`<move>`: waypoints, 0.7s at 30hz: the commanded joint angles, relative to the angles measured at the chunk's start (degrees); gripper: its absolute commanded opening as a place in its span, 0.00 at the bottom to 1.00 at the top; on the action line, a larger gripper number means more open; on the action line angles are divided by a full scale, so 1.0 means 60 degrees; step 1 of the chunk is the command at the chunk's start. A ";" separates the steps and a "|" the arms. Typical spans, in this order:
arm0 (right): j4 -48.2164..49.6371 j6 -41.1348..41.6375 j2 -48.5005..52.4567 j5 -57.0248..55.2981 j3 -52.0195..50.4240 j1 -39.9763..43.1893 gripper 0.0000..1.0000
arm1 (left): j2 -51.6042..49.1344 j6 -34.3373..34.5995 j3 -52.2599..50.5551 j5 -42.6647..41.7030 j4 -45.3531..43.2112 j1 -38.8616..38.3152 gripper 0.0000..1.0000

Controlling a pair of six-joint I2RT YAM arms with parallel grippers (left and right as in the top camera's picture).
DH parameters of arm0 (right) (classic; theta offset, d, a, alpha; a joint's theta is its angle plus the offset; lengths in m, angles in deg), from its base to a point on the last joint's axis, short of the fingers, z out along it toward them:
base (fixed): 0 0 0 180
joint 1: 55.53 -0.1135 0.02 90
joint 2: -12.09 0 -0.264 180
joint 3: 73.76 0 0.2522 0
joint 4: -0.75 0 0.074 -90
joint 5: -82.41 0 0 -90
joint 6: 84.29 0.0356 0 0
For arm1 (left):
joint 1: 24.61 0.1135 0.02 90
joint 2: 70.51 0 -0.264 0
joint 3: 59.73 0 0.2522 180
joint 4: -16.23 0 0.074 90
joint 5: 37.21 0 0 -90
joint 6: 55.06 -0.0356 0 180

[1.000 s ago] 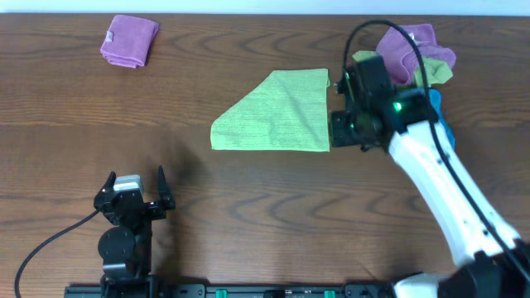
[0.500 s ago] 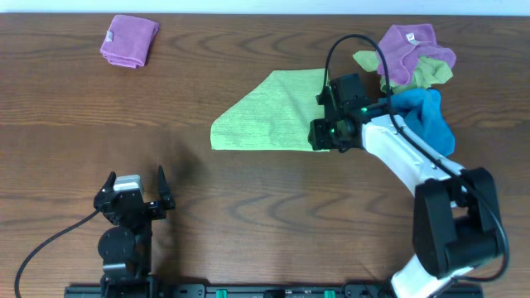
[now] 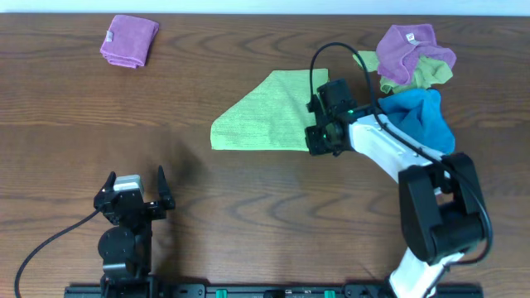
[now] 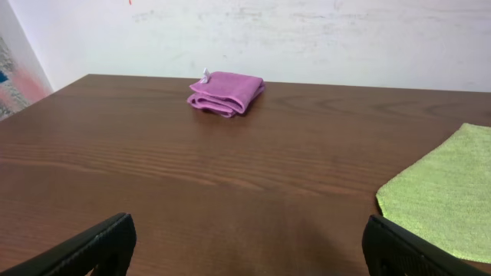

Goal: Fold the cloth

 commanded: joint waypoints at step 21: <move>-0.3136 -0.0288 -0.1366 -0.0714 0.3450 -0.0339 0.01 | 0.0040 -0.0138 -0.0295 0.0171 0.0259 0.0040 0.96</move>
